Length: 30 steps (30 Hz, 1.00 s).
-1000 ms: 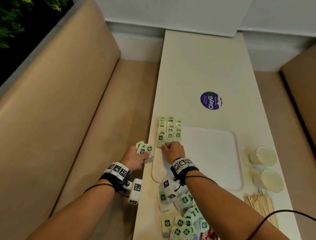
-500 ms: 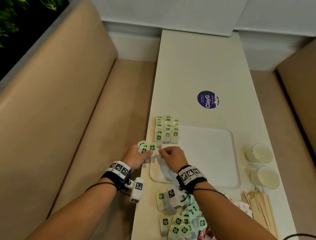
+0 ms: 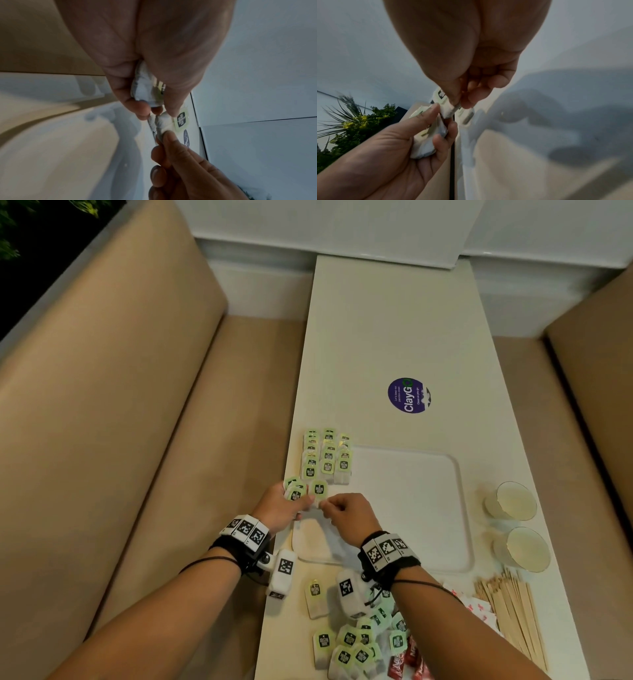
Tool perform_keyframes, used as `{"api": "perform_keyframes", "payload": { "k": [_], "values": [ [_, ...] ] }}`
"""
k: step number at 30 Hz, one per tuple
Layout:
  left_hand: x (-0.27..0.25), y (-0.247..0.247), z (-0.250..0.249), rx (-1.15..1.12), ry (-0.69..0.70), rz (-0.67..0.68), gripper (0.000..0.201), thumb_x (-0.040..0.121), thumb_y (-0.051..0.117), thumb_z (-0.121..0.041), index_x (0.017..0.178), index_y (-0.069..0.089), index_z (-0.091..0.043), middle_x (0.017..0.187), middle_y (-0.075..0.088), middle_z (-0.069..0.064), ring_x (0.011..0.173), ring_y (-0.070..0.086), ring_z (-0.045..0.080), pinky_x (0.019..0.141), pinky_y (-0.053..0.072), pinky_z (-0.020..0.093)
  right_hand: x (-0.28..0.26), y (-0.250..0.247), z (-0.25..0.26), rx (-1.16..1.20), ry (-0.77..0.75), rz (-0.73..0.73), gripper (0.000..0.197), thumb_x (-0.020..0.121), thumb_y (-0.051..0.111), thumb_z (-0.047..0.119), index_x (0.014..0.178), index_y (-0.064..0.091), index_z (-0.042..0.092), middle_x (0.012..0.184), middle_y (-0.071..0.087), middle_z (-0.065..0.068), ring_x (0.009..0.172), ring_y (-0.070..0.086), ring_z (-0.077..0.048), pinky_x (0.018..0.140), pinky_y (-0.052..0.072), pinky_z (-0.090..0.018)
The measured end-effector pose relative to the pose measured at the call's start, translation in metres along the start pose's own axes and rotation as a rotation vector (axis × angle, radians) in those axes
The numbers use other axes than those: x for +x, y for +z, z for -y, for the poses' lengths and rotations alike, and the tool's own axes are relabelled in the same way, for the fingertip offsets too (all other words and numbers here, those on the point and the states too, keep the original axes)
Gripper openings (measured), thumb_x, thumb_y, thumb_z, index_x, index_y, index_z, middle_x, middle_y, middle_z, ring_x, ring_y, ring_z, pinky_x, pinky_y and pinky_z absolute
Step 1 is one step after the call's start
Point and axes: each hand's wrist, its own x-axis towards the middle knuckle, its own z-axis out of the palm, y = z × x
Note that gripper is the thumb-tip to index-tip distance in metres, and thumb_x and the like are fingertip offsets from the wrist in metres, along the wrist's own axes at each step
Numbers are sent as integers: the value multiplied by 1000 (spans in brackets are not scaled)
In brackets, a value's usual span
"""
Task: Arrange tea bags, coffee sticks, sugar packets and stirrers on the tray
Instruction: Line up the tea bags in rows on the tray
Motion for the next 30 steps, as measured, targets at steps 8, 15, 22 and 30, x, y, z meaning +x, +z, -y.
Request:
{"api": "perform_keyframes", "payload": {
  "k": [8, 15, 22, 30],
  "values": [
    [4, 5, -5, -67, -65, -4, 21, 94, 64, 1, 110, 59, -11, 96, 70, 10, 84, 67, 23, 75, 58, 34, 28, -10, 1, -41, 88, -140, 43, 97, 65, 33, 70, 70, -1, 69, 68, -19, 62, 57, -25, 64, 48, -31],
    [4, 3, -9, -84, -60, 19, 43, 87, 47, 22, 107, 52, -16, 101, 64, 13, 86, 65, 25, 80, 55, 40, 37, -1, 0, -112, 169, -123, 51, 91, 67, 31, 47, 49, 13, 46, 41, -1, 47, 37, -18, 47, 31, -26],
    [0, 3, -12, -87, -65, 55, 50, 84, 42, 23, 105, 53, -21, 106, 64, 10, 89, 64, 24, 80, 53, 41, 38, -1, 0, -38, 207, -164, 46, 86, 68, 41, 52, 53, 15, 51, 49, 1, 51, 44, -19, 55, 38, -27],
    [-7, 6, -17, -49, 18, 155, 46, 86, 56, 21, 109, 60, -19, 102, 75, 7, 96, 73, 25, 80, 60, 43, 22, -1, -4, 79, -22, -100, 19, 94, 65, 43, 98, 70, 25, 75, 67, 9, 67, 58, -6, 69, 43, -24]
  ]
}}
